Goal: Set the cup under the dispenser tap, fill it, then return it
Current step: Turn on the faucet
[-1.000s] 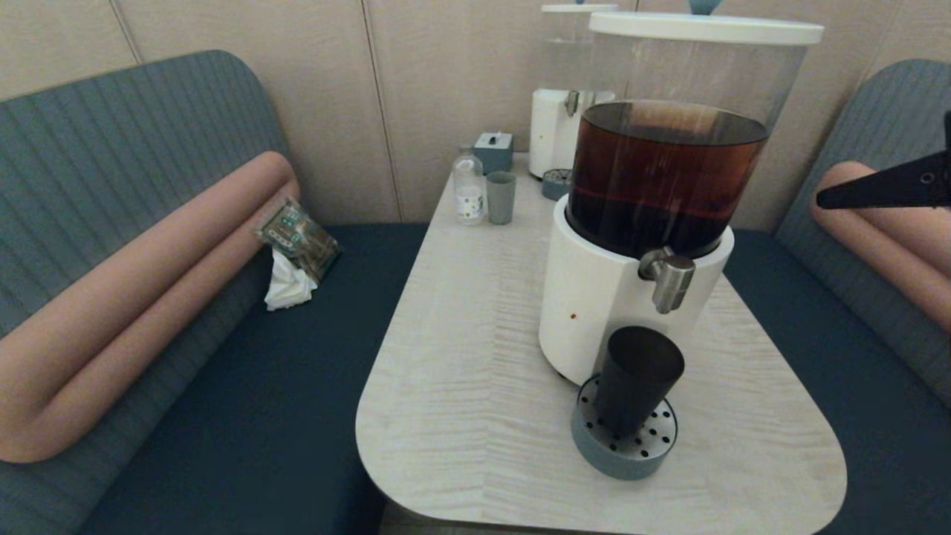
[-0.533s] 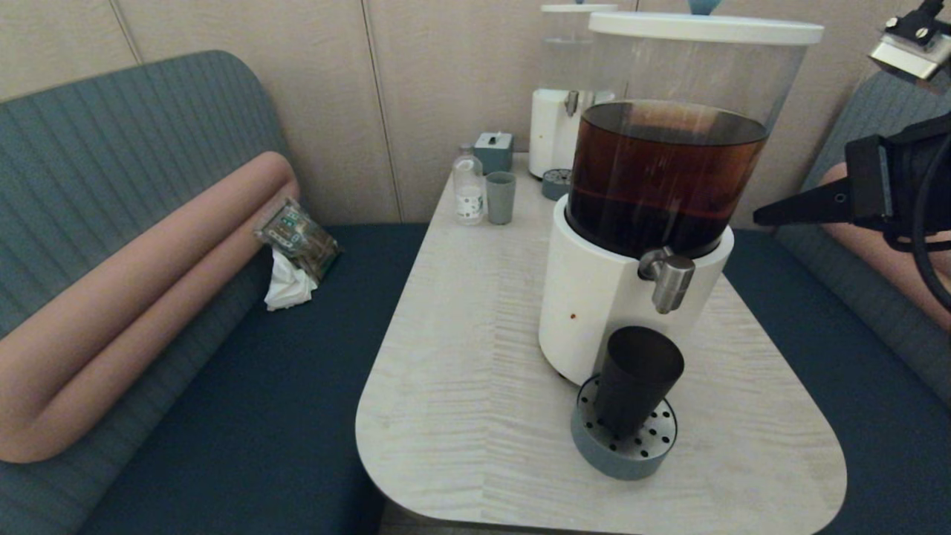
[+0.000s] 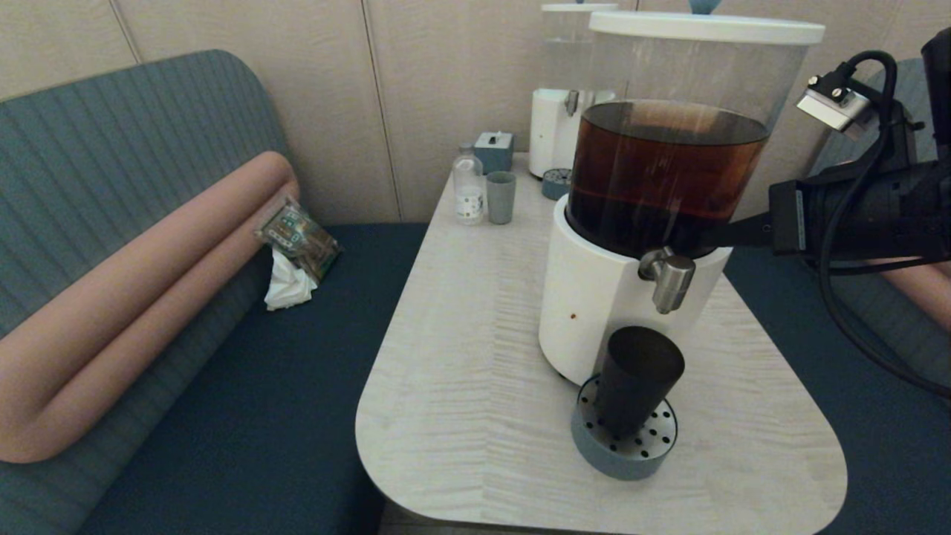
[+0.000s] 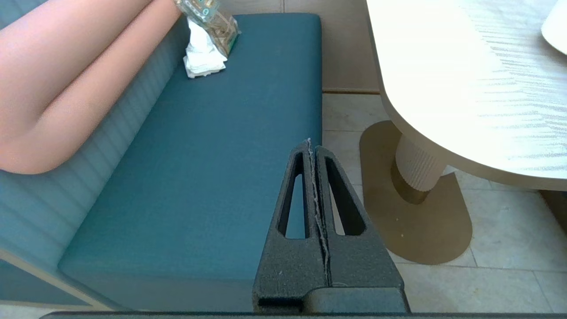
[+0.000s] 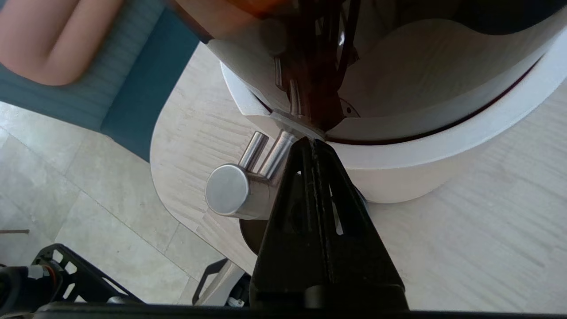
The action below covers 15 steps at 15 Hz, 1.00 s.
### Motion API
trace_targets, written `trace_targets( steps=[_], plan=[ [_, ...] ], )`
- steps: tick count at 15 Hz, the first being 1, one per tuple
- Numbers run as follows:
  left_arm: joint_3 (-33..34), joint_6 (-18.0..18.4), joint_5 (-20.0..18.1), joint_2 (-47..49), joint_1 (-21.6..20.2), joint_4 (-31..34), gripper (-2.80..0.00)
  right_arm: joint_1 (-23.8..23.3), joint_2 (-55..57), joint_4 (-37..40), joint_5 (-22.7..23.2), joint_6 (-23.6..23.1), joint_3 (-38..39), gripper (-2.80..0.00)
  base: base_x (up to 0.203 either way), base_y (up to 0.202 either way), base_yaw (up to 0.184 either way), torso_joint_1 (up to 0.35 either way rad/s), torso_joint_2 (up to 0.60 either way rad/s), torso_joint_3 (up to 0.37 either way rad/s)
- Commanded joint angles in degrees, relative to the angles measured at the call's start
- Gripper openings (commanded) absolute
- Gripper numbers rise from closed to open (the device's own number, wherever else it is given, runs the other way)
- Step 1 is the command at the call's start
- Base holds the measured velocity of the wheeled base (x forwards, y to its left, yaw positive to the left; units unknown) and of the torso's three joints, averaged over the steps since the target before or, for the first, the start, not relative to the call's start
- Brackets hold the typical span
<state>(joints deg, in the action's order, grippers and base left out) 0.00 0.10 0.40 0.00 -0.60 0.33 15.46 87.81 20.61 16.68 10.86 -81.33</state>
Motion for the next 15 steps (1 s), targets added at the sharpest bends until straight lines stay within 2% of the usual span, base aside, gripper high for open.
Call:
trace_targets(
  steps=[1,6,10,15],
  plan=[
    [0.1,0.0,0.0,0.1,0.0,0.0,-2.80,0.2,-0.6,0.1,0.2,0.0,0.2,-2.80,0.000,0.000,0.000,0.000,0.00,0.000],
    [0.1,0.0,0.0,0.1,0.0,0.0,-2.80,0.3,-0.9,0.5,0.5,0.1,0.5,-2.80,0.000,0.000,0.000,0.000,0.00,0.000],
    [0.0,0.0,0.0,0.1,0.0,0.0,-2.80,2.8,-0.9,0.4,0.7,0.4,1.3,-2.80,0.000,0.000,0.000,0.000,0.00,0.000],
    [0.1,0.0,0.0,0.1,0.0,0.0,-2.80,3.4,0.1,0.3,0.7,0.5,1.3,-2.80,0.000,0.000,0.000,0.000,0.00,0.000]
  ],
)
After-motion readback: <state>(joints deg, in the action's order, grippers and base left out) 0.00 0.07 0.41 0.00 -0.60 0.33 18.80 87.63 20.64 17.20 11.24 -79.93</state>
